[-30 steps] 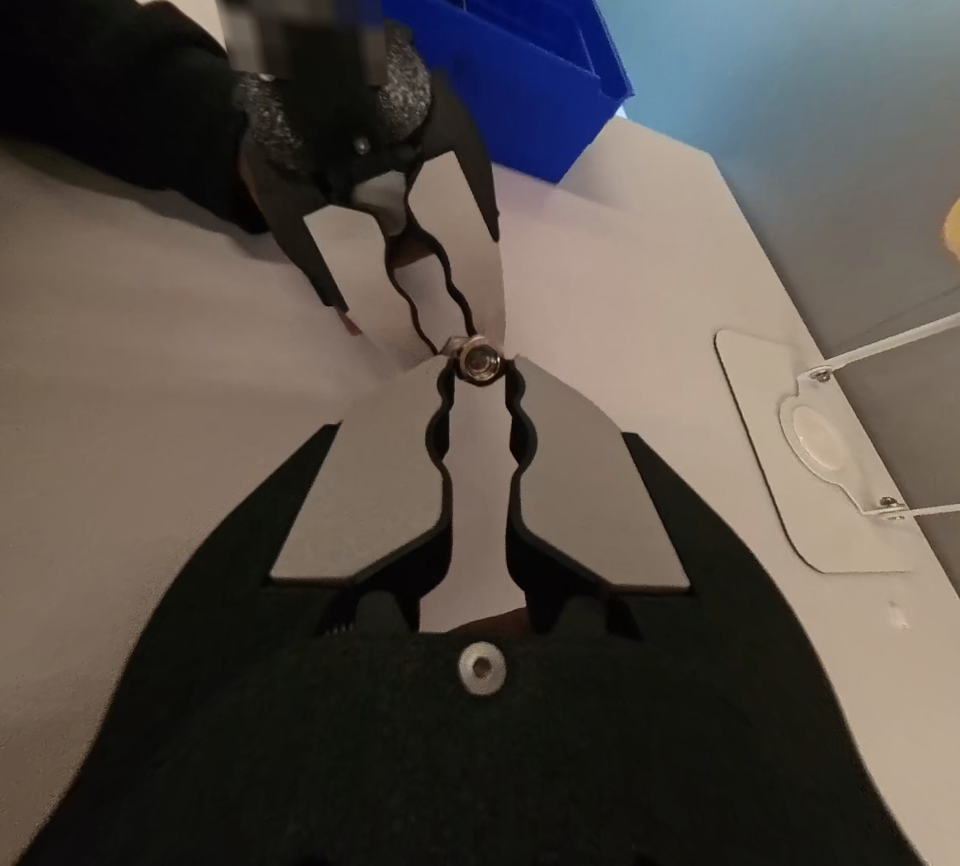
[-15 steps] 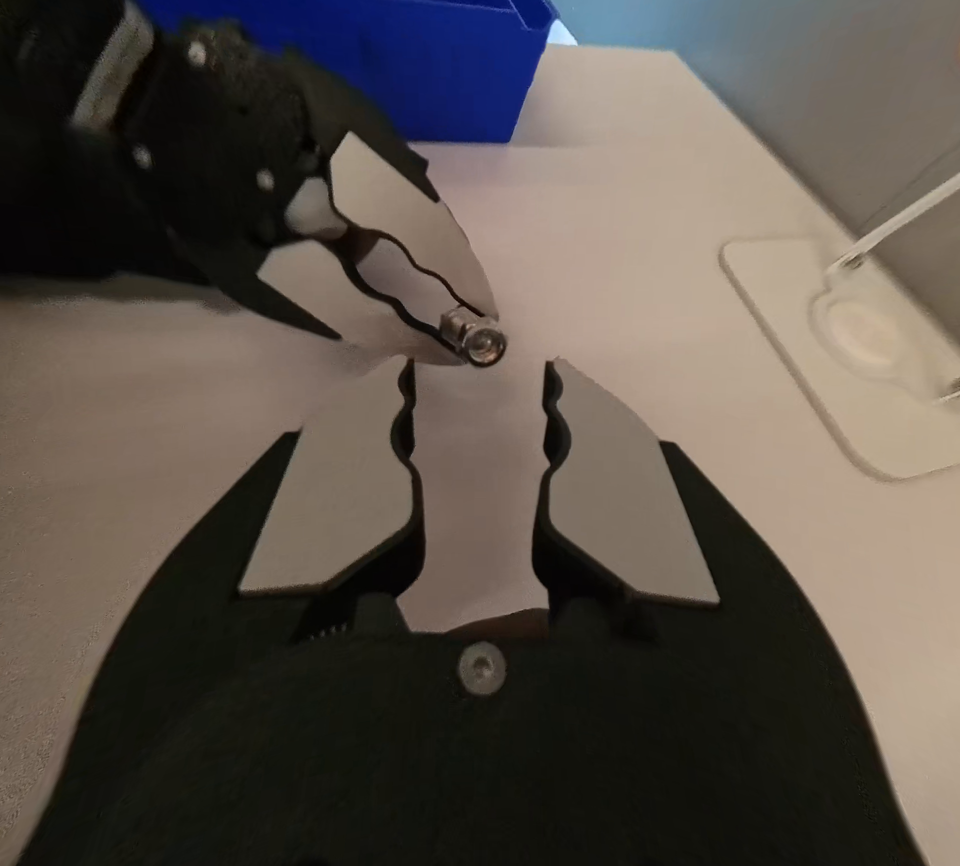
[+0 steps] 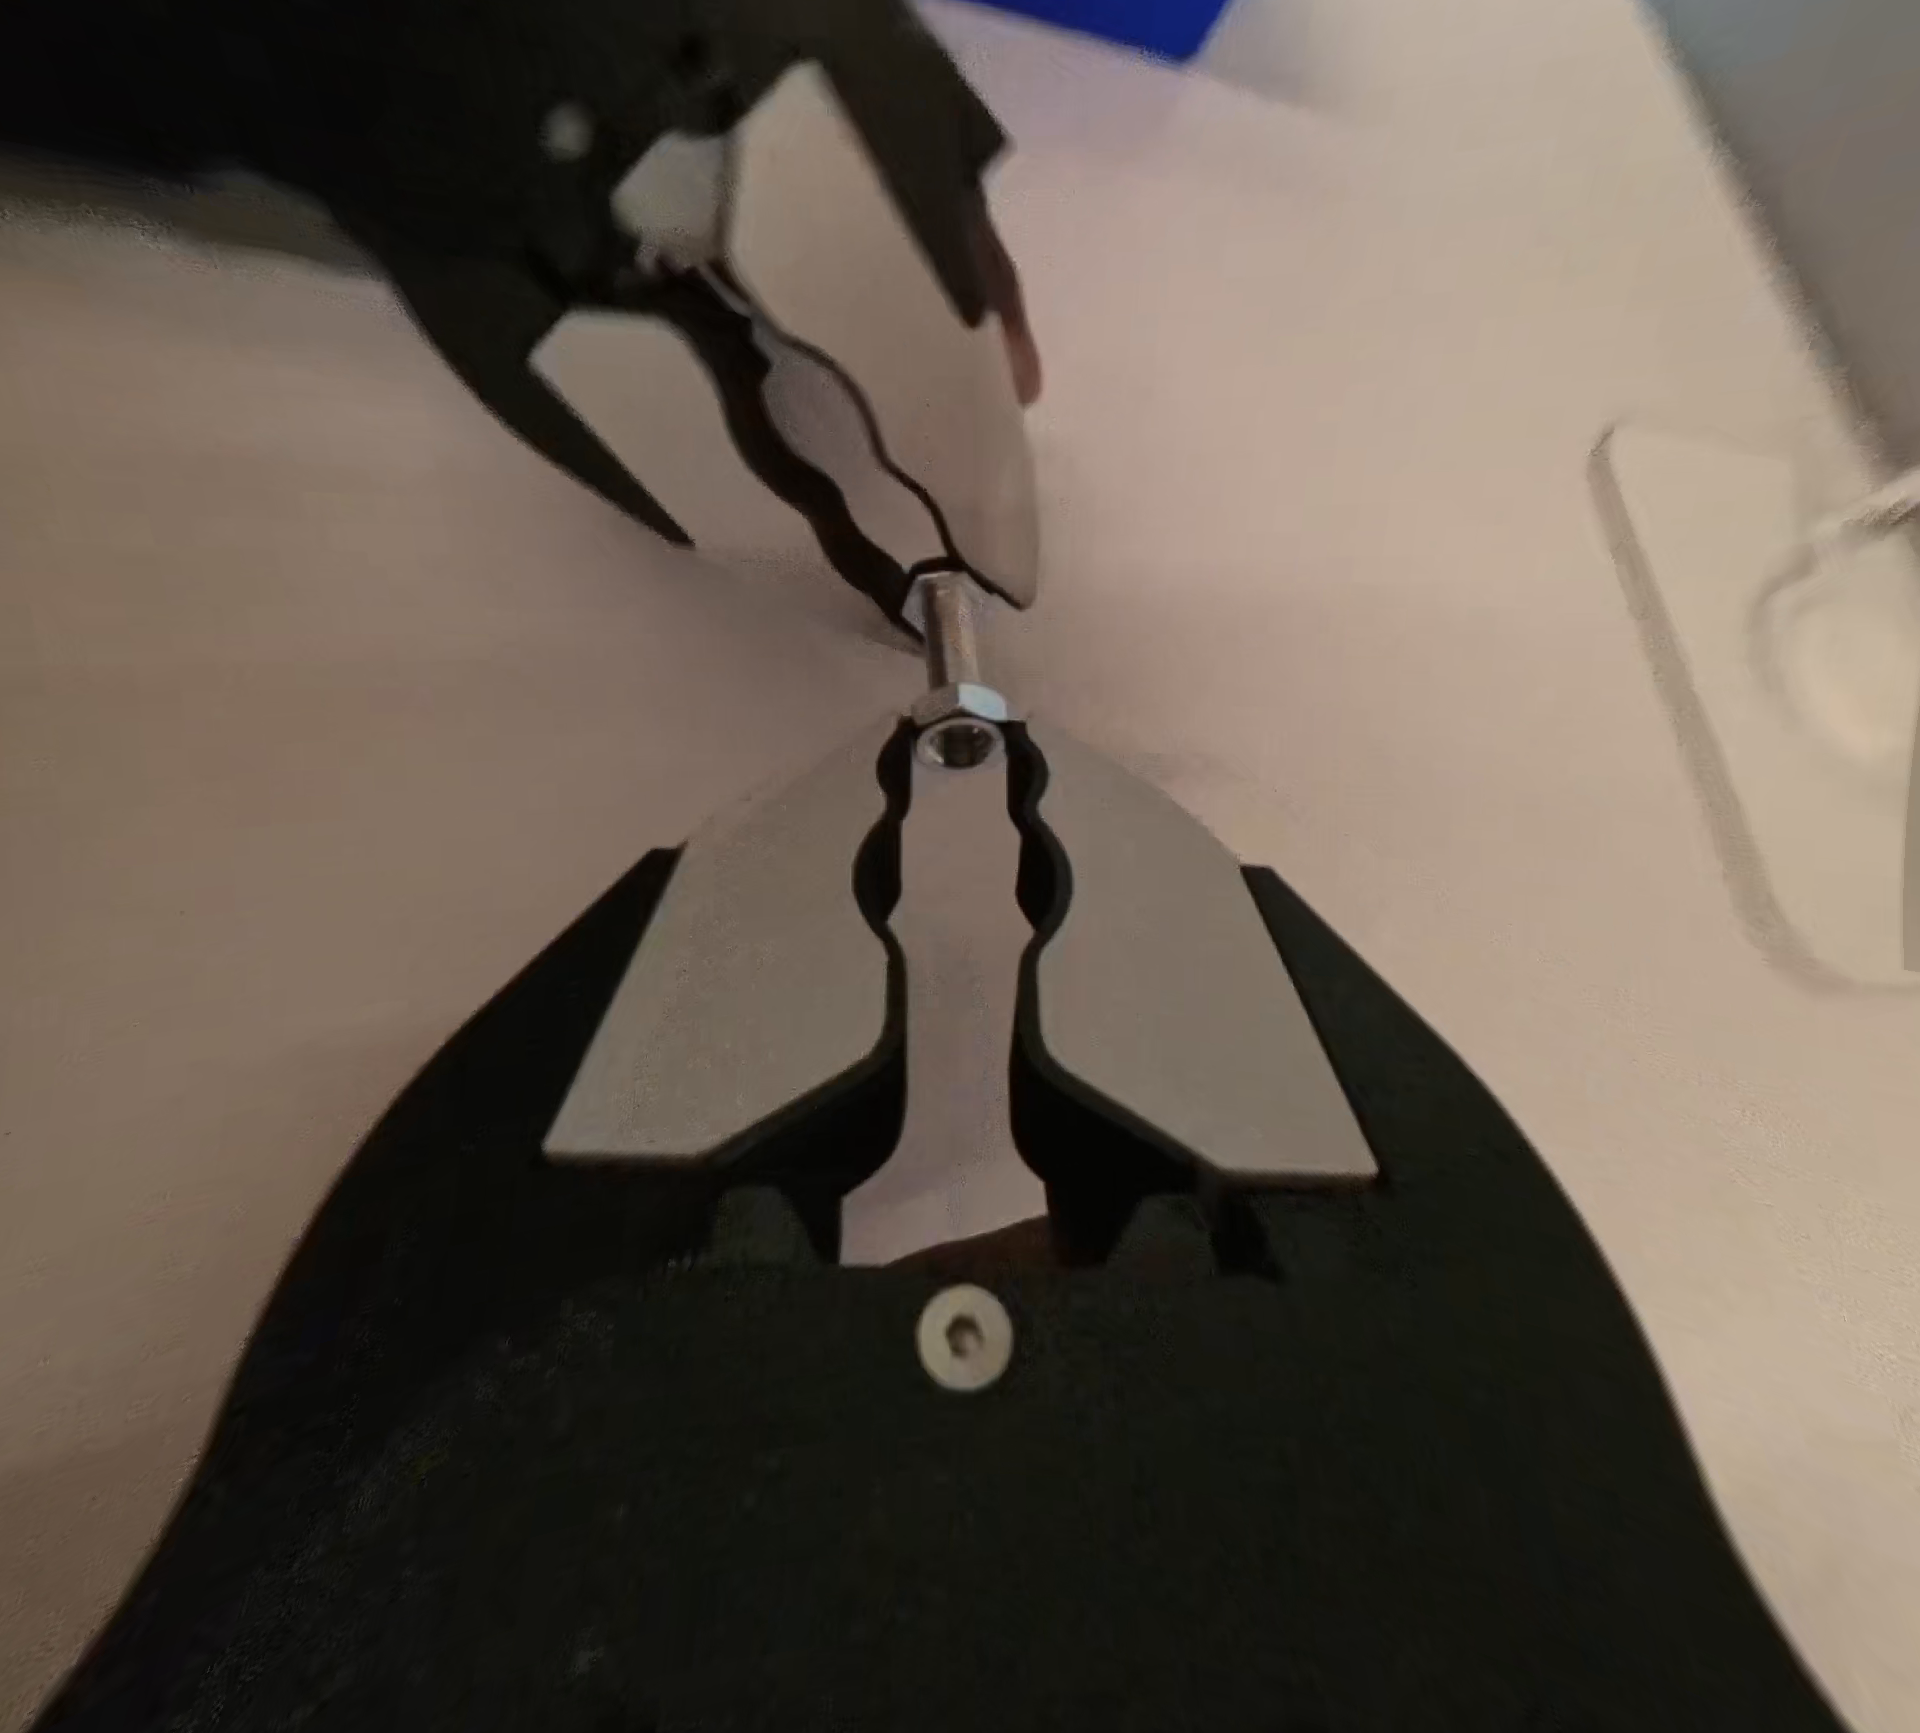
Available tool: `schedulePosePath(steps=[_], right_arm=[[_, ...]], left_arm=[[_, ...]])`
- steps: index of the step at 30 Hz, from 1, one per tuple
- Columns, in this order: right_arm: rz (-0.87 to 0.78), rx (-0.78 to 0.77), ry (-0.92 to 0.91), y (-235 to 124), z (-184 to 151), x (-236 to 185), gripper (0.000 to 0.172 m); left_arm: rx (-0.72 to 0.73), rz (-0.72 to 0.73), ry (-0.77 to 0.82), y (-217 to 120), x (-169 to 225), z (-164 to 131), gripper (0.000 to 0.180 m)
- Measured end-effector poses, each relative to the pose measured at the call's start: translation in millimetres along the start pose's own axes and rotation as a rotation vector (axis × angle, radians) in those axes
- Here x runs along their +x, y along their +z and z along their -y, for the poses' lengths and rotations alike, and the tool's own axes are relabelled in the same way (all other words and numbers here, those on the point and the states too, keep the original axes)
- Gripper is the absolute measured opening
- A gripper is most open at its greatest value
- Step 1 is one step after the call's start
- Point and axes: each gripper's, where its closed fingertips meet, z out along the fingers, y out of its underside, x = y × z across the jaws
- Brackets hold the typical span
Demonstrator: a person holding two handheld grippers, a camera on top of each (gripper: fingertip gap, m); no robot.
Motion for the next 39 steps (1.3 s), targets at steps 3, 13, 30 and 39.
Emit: schedulePosePath(steps=[3, 13, 30, 39], right_arm=[[0.152, 0.01, 0.466, 5, 1, -4, 0.017], [-0.062, 0.127, -0.216, -13, 18, -1, 0.04], [0.129, 0.168, 0.27, -5, 24, -5, 0.037], [-0.133, 0.096, -0.378, -7, 26, -10, 0.027]], left_arm=[[-0.06, 0.042, 0.121, 0, -1, -7, 0.018], [0.012, -0.034, -0.06, -4, -3, -8, 0.017], [-0.034, -0.013, -0.002, -6, -4, -13, 0.018], [0.015, -0.079, -0.017, -6, 6, -6, 0.017]])
